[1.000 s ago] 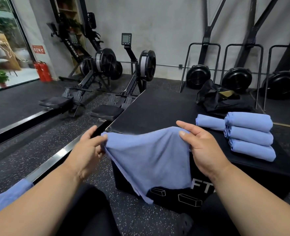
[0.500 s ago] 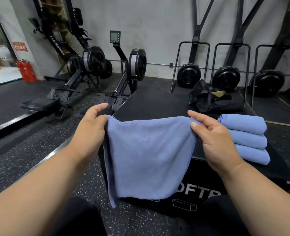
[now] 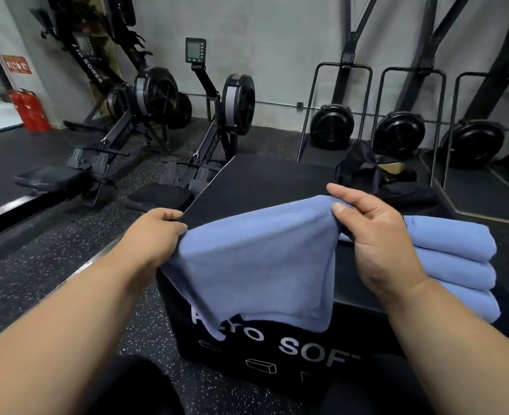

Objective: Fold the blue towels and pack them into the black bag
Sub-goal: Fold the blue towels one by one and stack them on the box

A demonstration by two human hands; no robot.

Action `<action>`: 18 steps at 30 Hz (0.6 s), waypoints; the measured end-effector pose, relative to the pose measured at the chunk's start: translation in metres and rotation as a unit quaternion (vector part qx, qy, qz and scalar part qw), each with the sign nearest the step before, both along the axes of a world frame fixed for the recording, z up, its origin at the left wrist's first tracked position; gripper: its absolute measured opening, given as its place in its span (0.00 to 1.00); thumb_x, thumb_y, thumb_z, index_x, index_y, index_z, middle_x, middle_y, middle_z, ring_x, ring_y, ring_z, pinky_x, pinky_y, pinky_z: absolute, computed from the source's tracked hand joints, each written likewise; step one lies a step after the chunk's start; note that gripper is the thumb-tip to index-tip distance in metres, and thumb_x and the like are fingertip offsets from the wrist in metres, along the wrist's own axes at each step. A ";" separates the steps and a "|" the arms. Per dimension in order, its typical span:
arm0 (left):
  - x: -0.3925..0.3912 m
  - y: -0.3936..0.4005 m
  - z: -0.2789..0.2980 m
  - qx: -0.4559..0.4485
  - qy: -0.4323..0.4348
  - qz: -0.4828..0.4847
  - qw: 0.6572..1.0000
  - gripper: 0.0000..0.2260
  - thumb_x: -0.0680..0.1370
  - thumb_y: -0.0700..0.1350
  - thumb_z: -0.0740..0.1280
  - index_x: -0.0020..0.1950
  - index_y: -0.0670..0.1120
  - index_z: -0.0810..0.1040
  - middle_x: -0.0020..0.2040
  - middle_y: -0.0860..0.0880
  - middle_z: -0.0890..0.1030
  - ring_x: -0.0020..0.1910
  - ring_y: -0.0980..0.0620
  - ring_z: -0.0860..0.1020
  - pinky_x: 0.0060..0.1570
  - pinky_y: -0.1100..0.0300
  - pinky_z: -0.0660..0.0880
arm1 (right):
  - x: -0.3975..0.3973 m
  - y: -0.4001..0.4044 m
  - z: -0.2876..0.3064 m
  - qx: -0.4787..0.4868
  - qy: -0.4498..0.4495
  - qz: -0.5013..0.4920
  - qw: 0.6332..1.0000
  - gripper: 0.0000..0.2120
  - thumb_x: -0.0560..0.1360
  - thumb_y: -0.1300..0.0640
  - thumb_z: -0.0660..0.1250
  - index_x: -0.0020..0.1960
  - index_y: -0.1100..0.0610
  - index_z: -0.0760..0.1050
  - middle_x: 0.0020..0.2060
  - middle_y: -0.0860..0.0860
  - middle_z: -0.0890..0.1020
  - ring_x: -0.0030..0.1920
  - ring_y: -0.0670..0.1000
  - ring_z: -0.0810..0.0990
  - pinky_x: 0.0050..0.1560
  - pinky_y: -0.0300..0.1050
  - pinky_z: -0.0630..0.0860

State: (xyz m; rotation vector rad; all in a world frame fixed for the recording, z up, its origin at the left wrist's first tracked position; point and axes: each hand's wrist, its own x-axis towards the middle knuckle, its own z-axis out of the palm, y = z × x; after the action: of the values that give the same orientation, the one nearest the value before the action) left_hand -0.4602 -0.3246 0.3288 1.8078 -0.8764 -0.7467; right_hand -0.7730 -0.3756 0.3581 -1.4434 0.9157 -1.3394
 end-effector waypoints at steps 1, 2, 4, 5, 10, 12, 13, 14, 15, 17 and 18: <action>0.004 -0.002 -0.001 -0.001 0.012 0.018 1.000 0.07 0.75 0.40 0.68 0.43 0.52 0.83 0.43 0.53 0.85 0.46 0.48 0.81 0.49 0.54 0.75 | 0.000 0.000 -0.001 0.002 0.003 0.000 1.000 0.15 0.83 0.65 0.66 0.59 0.48 0.84 0.53 0.48 0.89 0.56 0.46 0.85 0.63 0.45 0.80; 0.008 -0.003 -0.004 -0.006 0.016 0.036 0.999 0.06 0.72 0.42 0.66 0.43 0.51 0.81 0.44 0.52 0.84 0.45 0.48 0.79 0.48 0.53 0.73 | -0.001 0.001 -0.001 0.002 0.001 0.002 1.000 0.15 0.83 0.65 0.66 0.59 0.48 0.84 0.53 0.47 0.89 0.56 0.45 0.85 0.63 0.44 0.80; 0.013 -0.001 -0.008 -0.014 0.024 0.043 0.999 0.07 0.69 0.44 0.62 0.43 0.52 0.77 0.44 0.50 0.80 0.42 0.48 0.74 0.43 0.52 0.69 | -0.005 0.004 -0.002 -0.001 -0.007 0.007 1.000 0.15 0.83 0.66 0.66 0.59 0.49 0.84 0.53 0.48 0.89 0.55 0.45 0.85 0.62 0.41 0.80; 0.013 0.002 -0.009 -0.018 0.036 0.042 0.998 0.07 0.70 0.44 0.61 0.44 0.51 0.77 0.46 0.49 0.80 0.42 0.48 0.73 0.42 0.53 0.69 | -0.008 0.006 -0.003 -0.003 -0.008 0.007 1.000 0.15 0.83 0.66 0.66 0.60 0.49 0.84 0.53 0.48 0.89 0.55 0.45 0.85 0.63 0.40 0.79; -0.001 0.022 -0.001 -0.083 0.116 0.038 0.989 0.15 0.82 0.38 0.59 0.61 0.51 0.81 0.50 0.45 0.82 0.39 0.49 0.76 0.34 0.58 0.73 | -0.023 0.023 -0.005 -0.008 -0.005 0.000 1.000 0.15 0.83 0.65 0.66 0.61 0.49 0.84 0.55 0.49 0.88 0.58 0.47 0.84 0.68 0.47 0.77; -0.005 0.032 0.001 -0.107 0.115 0.035 0.987 0.16 0.83 0.38 0.58 0.62 0.51 0.82 0.49 0.45 0.80 0.42 0.48 0.75 0.35 0.57 0.74 | -0.030 0.031 -0.005 -0.009 -0.011 -0.006 1.000 0.15 0.82 0.66 0.66 0.61 0.50 0.84 0.55 0.50 0.88 0.56 0.48 0.84 0.69 0.51 0.77; -0.006 0.037 0.003 -0.114 0.105 0.028 0.988 0.16 0.83 0.39 0.58 0.62 0.52 0.82 0.49 0.45 0.79 0.43 0.48 0.75 0.36 0.57 0.75 | -0.033 0.035 -0.004 -0.011 -0.012 -0.010 1.000 0.15 0.82 0.66 0.66 0.60 0.49 0.84 0.54 0.51 0.88 0.55 0.48 0.84 0.70 0.53 0.76; -0.007 0.042 0.005 -0.122 0.090 0.020 0.988 0.16 0.83 0.40 0.59 0.62 0.54 0.82 0.48 0.45 0.79 0.43 0.48 0.74 0.36 0.57 0.76 | -0.036 0.039 -0.003 -0.013 -0.011 -0.014 1.000 0.15 0.82 0.66 0.66 0.60 0.49 0.84 0.54 0.51 0.88 0.55 0.49 0.83 0.70 0.55 0.76; -0.008 0.048 0.007 -0.130 0.076 0.010 0.989 0.15 0.84 0.41 0.59 0.61 0.55 0.82 0.47 0.46 0.78 0.43 0.50 0.74 0.37 0.57 0.76 | -0.039 0.044 -0.001 -0.016 -0.009 -0.018 1.000 0.15 0.82 0.66 0.67 0.60 0.49 0.85 0.54 0.52 0.88 0.55 0.49 0.83 0.70 0.55 0.75; -0.010 0.054 0.010 -0.141 0.059 -0.005 0.988 0.15 0.83 0.44 0.61 0.59 0.59 0.83 0.46 0.47 0.80 0.44 0.50 0.75 0.41 0.56 0.77 | -0.044 0.048 0.001 -0.018 -0.006 -0.018 1.000 0.15 0.82 0.65 0.67 0.60 0.48 0.85 0.54 0.54 0.88 0.55 0.49 0.83 0.70 0.55 0.75; -0.012 0.057 0.012 -0.147 0.058 -0.011 0.987 0.15 0.82 0.44 0.61 0.59 0.60 0.84 0.46 0.47 0.80 0.44 0.50 0.74 0.44 0.54 0.76 | -0.046 0.051 0.002 -0.020 -0.008 -0.018 1.000 0.15 0.82 0.64 0.67 0.60 0.48 0.85 0.54 0.55 0.88 0.55 0.50 0.83 0.70 0.55 0.75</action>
State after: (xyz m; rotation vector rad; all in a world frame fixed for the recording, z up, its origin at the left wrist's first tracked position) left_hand -0.4723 -0.2672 0.3411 1.4823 -0.8816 -0.6902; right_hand -0.8191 -0.3245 0.3601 -1.4508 0.9142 -1.3998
